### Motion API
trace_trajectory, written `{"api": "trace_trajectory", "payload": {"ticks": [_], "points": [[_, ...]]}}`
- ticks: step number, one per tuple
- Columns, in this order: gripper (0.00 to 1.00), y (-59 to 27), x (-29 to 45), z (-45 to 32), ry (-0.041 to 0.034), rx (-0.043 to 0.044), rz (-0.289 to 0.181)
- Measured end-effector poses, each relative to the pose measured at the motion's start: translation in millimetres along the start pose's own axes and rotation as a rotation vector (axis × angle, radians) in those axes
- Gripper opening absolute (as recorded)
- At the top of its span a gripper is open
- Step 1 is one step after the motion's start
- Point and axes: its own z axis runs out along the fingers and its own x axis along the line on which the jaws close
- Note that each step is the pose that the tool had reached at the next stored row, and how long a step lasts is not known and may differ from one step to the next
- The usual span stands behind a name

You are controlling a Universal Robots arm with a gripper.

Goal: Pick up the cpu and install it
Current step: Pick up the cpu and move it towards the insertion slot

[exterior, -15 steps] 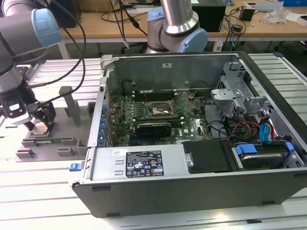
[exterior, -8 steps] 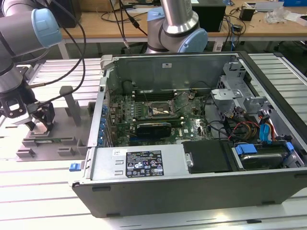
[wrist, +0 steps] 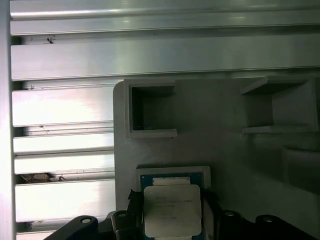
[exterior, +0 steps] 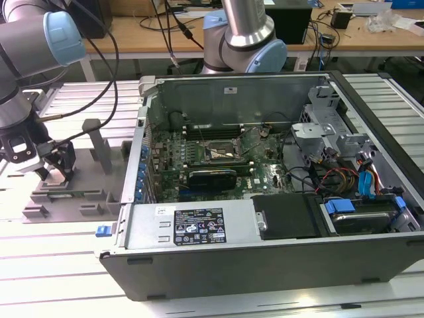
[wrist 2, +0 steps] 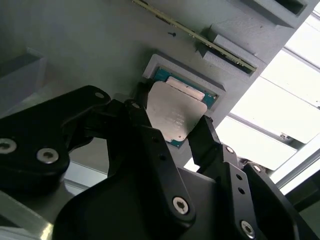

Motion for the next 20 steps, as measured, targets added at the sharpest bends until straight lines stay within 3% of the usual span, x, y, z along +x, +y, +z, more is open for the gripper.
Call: {"api": "trace_trajectory", "payload": {"ticks": [2,3,11,13,14,20], "points": [[0.59,0.0,0.0,0.0,0.0000,-0.0001,0.000],[0.65,0.0,0.0,0.0,0.0000,-0.0002,0.000],[0.65,0.1,-0.1,-2.5,0.0000,-0.0003,0.000],[0.64,0.1,-0.1,-2.7,-0.0001,-0.0003,0.000],[0.57,0.1,-0.1,-2.8,0.0000,-0.0003,0.000],[0.57,0.1,-0.1,-3.4,0.0000,-0.0003,0.000]]}}
